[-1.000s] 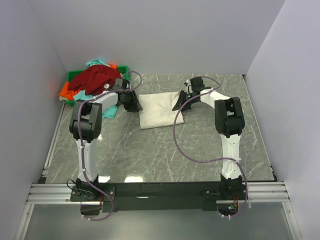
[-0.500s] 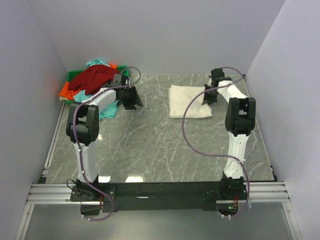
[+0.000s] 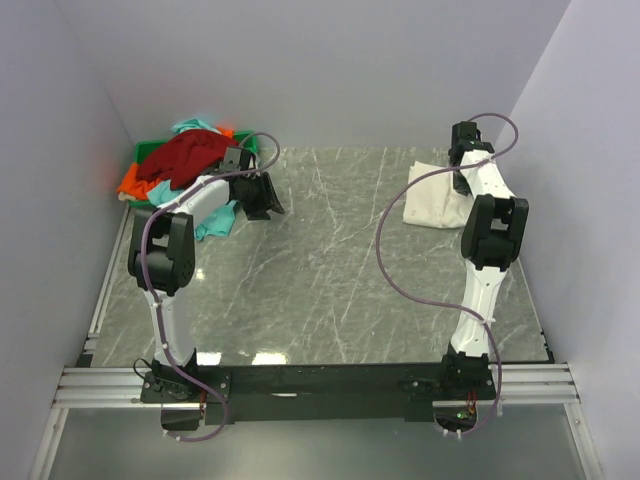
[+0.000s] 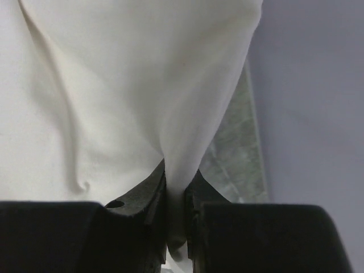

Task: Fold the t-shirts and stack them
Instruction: Neatly place the folded tshirt to the corner

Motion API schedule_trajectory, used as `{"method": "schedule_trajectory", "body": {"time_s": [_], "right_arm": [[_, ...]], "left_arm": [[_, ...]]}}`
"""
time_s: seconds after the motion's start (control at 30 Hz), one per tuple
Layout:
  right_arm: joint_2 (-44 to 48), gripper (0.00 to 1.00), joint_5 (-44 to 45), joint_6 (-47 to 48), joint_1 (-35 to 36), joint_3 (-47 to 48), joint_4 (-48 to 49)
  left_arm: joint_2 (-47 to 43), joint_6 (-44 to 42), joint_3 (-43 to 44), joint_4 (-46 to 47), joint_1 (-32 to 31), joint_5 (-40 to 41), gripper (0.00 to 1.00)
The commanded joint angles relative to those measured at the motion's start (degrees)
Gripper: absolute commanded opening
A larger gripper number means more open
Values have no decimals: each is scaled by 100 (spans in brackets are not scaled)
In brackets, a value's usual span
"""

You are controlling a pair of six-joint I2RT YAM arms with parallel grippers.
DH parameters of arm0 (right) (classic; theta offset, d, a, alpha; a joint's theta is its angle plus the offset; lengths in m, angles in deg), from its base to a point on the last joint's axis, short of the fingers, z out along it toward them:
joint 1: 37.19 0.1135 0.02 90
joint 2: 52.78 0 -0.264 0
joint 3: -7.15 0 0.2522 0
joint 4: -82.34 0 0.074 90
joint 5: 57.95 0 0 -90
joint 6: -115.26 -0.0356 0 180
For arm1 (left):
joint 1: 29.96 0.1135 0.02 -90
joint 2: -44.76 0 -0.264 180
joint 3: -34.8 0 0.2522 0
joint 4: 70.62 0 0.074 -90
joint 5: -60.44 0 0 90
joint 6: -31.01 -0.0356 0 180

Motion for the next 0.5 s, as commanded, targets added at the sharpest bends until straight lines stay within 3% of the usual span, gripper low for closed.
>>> {"method": "schedule_trajectory", "body": {"time_s": [0.0, 0.1, 0.17, 0.27, 0.37, 0.4, 0.47], "right_arm": [[-49, 0, 1140, 359, -68, 352, 240], [-119, 0, 1388, 421, -112, 554, 311], [-102, 21, 1519, 394, -112, 625, 372], [-93, 63, 1756, 403, -112, 704, 504], [-5, 73, 1757, 289, -103, 757, 531], [39, 82, 1714, 263, -94, 731, 574], [197, 86, 1669, 201, -42, 599, 645]], "left_arm": [[-360, -73, 48, -84, -8, 62, 53], [-377, -73, 57, -102, -8, 62, 54], [-403, -73, 30, -111, -8, 79, 54], [-447, -73, 13, -146, -8, 106, 54], [-526, -56, -40, -129, -8, 141, 57], [-553, -47, -57, -111, -17, 167, 59], [-640, -29, -75, -94, -17, 185, 61]]}}
